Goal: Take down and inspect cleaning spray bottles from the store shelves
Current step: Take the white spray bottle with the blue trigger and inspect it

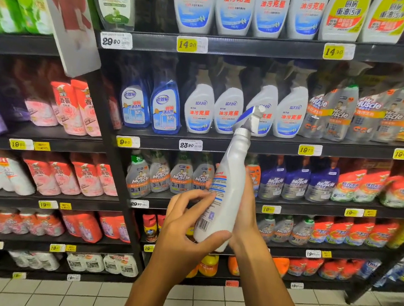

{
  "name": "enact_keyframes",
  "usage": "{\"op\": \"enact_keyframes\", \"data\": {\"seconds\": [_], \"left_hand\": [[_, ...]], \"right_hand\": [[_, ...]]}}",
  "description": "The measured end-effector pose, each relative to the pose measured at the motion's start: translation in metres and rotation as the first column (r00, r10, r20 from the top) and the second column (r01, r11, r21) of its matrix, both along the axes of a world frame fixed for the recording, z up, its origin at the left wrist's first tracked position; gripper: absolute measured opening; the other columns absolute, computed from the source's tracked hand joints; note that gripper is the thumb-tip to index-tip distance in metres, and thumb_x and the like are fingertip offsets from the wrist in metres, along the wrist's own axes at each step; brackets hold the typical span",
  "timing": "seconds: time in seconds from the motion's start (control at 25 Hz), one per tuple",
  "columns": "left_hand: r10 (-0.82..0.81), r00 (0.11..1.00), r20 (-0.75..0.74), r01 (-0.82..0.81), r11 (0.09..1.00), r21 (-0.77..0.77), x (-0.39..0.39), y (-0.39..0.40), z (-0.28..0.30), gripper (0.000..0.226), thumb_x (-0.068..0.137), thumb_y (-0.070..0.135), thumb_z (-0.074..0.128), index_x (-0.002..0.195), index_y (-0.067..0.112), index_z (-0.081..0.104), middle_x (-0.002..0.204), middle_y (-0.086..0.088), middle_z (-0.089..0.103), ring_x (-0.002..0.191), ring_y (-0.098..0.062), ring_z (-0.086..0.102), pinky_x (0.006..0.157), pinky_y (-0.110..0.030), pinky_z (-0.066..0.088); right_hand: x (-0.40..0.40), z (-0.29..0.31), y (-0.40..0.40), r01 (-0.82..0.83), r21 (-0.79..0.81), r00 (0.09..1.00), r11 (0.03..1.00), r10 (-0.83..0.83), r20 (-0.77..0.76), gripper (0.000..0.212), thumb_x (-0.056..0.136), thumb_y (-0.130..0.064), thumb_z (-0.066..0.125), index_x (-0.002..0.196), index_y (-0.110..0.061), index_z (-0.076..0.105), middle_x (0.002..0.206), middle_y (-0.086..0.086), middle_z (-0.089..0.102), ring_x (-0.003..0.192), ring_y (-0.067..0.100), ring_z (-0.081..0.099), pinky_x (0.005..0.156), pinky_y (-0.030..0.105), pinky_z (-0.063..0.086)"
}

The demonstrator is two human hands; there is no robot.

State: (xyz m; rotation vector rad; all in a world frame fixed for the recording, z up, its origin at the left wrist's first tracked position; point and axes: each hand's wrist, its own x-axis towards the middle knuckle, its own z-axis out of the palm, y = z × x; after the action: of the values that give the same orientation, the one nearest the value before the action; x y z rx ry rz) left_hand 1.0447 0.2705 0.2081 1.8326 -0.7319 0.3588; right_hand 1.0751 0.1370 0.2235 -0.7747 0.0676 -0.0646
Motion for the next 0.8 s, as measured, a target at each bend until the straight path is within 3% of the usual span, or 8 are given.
{"op": "enact_keyframes", "data": {"seconds": [0.12, 0.2, 0.28, 0.4, 0.56, 0.68, 0.8], "left_hand": [[-0.003, 0.998, -0.066, -0.001, 0.998, -0.069, 0.008, 0.005, 0.001, 0.049, 0.082, 0.047, 0.059, 0.129, 0.034, 0.056, 0.129, 0.024, 0.050, 0.125, -0.004, 0.048, 0.095, -0.009, 0.040], [0.017, 0.995, -0.097, -0.030, 0.990, -0.138, 0.020, 0.008, 0.009, 0.034, 0.089, 0.043, 0.060, 0.122, 0.039, 0.058, 0.123, 0.018, 0.058, 0.115, 0.000, 0.055, 0.087, -0.007, 0.044], [-0.015, 0.987, -0.163, -0.020, 0.977, -0.214, 0.032, 0.012, 0.020, 0.021, 0.092, 0.042, 0.062, 0.113, 0.043, 0.062, 0.113, 0.013, 0.065, 0.104, -0.002, 0.064, 0.078, -0.012, 0.051], [-0.176, 0.951, -0.255, 0.097, 0.951, -0.293, 0.050, 0.021, 0.030, 0.025, 0.087, 0.041, 0.060, 0.111, 0.038, 0.065, 0.106, 0.011, 0.074, 0.097, -0.006, 0.071, 0.074, -0.016, 0.055], [-0.287, 0.910, -0.299, 0.158, 0.907, -0.390, 0.082, 0.030, 0.035, 0.033, 0.084, 0.030, 0.058, 0.115, 0.019, 0.062, 0.103, 0.013, 0.075, 0.097, -0.006, 0.071, 0.074, -0.015, 0.055], [-0.346, 0.879, -0.329, 0.164, 0.866, -0.473, 0.106, 0.033, 0.043, 0.033, 0.084, 0.030, 0.057, 0.115, 0.019, 0.064, 0.108, 0.001, 0.075, 0.102, -0.019, 0.071, 0.076, -0.028, 0.059], [-0.415, 0.845, -0.336, 0.216, 0.841, -0.496, 0.120, 0.024, 0.057, 0.035, 0.087, 0.029, 0.056, 0.119, 0.018, 0.064, 0.114, -0.005, 0.073, 0.106, -0.024, 0.070, 0.082, -0.038, 0.059]], "right_hand": [[0.006, 0.009, 0.006, 0.109, -0.148, 0.993, 0.983, -0.114, -0.025, 0.061, 0.082, -0.072, 0.051, 0.101, -0.016, 0.067, 0.082, 0.008, 0.068, 0.075, 0.020, 0.069, 0.068, 0.036, 0.056], [0.009, 0.019, 0.009, 0.206, -0.239, 0.978, 0.949, -0.193, 0.075, 0.058, 0.081, -0.064, 0.057, 0.116, -0.018, 0.063, 0.097, 0.008, 0.073, 0.088, 0.021, 0.072, 0.074, 0.037, 0.057], [0.010, 0.032, 0.012, 0.311, -0.323, 0.945, 0.894, -0.256, 0.201, 0.045, 0.084, -0.055, 0.061, 0.115, -0.023, 0.061, 0.098, 0.000, 0.075, 0.089, 0.015, 0.073, 0.071, 0.030, 0.058], [0.009, 0.051, 0.022, 0.435, -0.391, 0.890, 0.811, -0.323, 0.321, 0.034, 0.086, -0.047, 0.065, 0.115, -0.030, 0.059, 0.104, -0.004, 0.075, 0.094, 0.016, 0.073, 0.072, 0.030, 0.059], [0.008, 0.063, 0.029, 0.497, -0.457, 0.846, 0.737, -0.296, 0.444, 0.030, 0.093, -0.028, 0.063, 0.120, -0.037, 0.058, 0.122, -0.003, 0.069, 0.110, 0.016, 0.068, 0.087, 0.033, 0.058], [0.005, 0.076, 0.020, 0.476, -0.579, 0.854, 0.662, -0.190, 0.485, 0.049, 0.097, -0.005, 0.058, 0.129, -0.042, 0.053, 0.138, -0.003, 0.059, 0.122, 0.009, 0.059, 0.097, 0.031, 0.053], [0.000, 0.091, 0.008, 0.511, -0.635, 0.840, 0.579, -0.181, 0.511, 0.053, 0.095, -0.002, 0.061, 0.130, -0.041, 0.053, 0.131, -0.001, 0.063, 0.115, 0.008, 0.063, 0.090, 0.025, 0.055]]}}
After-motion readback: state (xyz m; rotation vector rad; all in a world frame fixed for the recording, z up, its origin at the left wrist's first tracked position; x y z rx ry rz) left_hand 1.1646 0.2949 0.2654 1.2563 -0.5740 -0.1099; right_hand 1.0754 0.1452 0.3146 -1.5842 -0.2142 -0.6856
